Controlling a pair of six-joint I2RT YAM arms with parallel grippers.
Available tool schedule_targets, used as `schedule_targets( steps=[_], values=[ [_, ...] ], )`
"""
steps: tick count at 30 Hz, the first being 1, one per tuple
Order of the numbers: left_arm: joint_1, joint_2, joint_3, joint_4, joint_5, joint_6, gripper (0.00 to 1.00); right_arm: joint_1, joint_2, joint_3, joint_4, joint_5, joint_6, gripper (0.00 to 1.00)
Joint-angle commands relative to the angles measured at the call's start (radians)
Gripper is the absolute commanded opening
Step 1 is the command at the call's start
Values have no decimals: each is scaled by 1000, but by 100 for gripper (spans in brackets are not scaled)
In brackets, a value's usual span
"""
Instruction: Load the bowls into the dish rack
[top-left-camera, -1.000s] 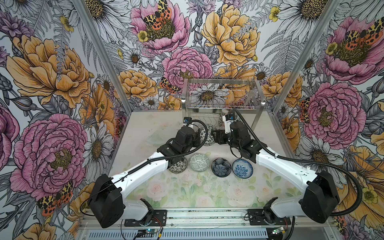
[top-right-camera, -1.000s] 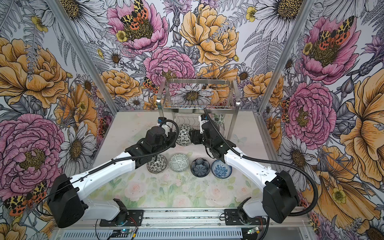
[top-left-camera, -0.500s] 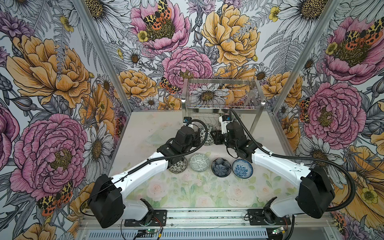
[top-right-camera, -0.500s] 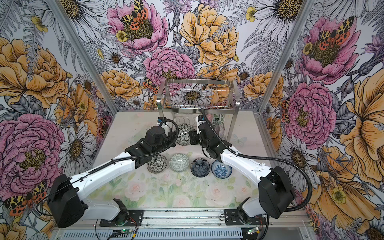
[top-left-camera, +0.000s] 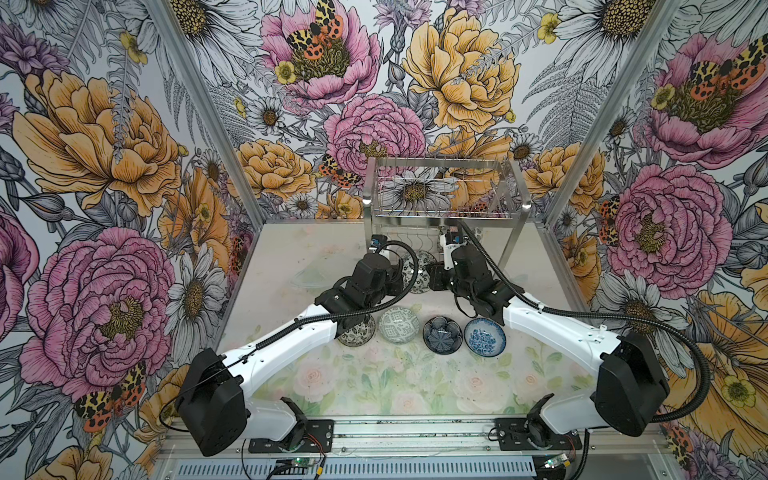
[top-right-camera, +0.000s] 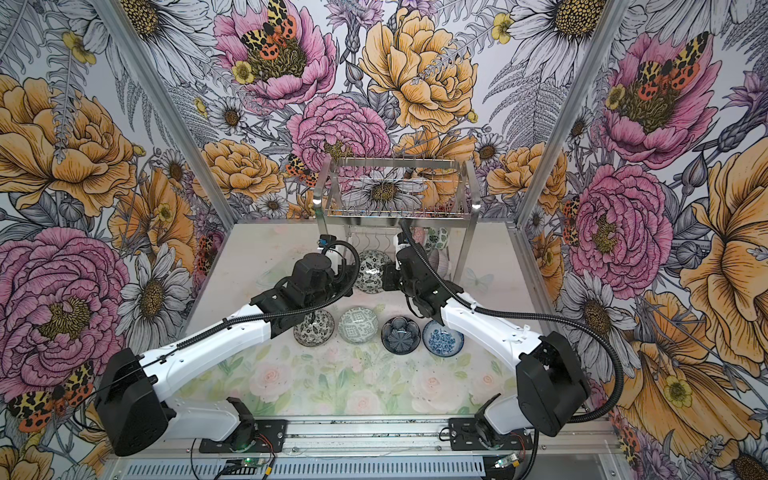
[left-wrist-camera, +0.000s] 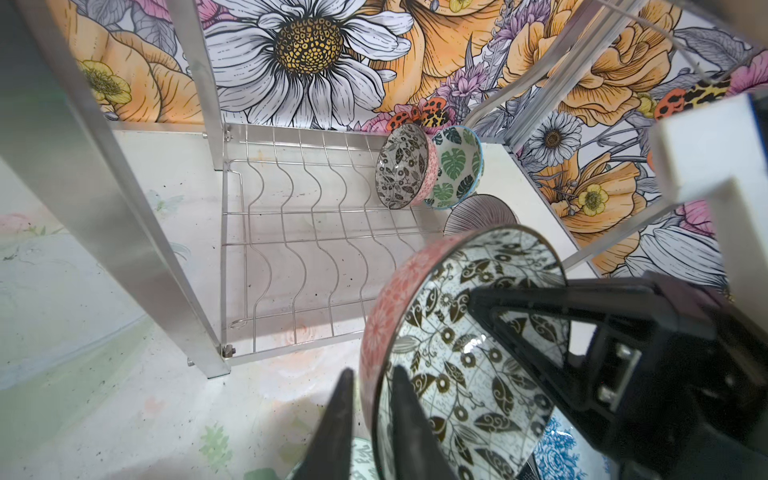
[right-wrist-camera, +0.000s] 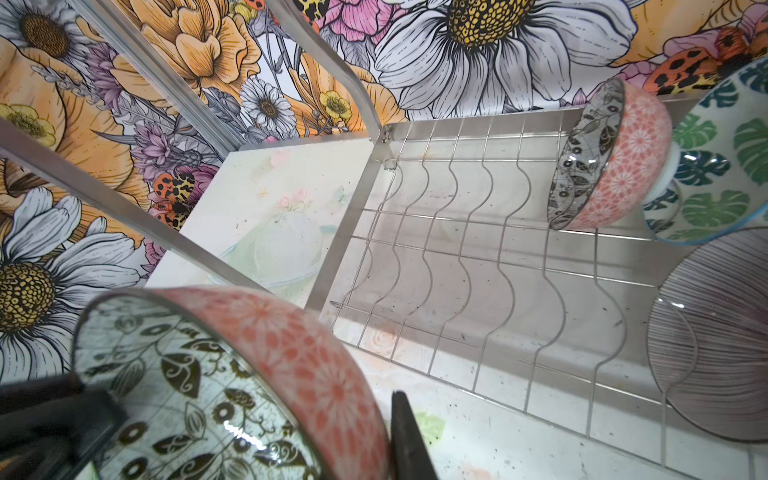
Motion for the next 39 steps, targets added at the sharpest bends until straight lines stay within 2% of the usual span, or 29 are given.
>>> schedule_targets(
  steps=[1, 2, 3, 7, 12, 21, 27, 39],
  values=[
    [7, -66, 32, -24, -43, 29, 78, 7, -54, 30, -24, 66, -50, 0],
    [7, -80, 30, -42, -58, 43, 90, 7, -58, 34, -37, 88, -65, 0],
    [6, -97, 29, -64, -75, 56, 98, 8, -59, 39, -53, 113, -78, 0],
    [13, -155, 29, -149, -131, 105, 99, 8, -55, 59, -108, 226, -127, 0],
    [40, -224, 1, -217, -175, 137, 99, 11, -31, 101, -189, 420, -192, 0],
    [152, -302, -46, -278, -157, 152, 99, 13, 50, 155, -236, 687, -308, 0],
    [194, -308, -59, -284, -142, 163, 99, 12, 147, 191, -233, 786, -364, 0],
    [243, -284, -77, -274, -100, 170, 99, -3, 324, 300, -192, 910, -481, 0]
  ],
)
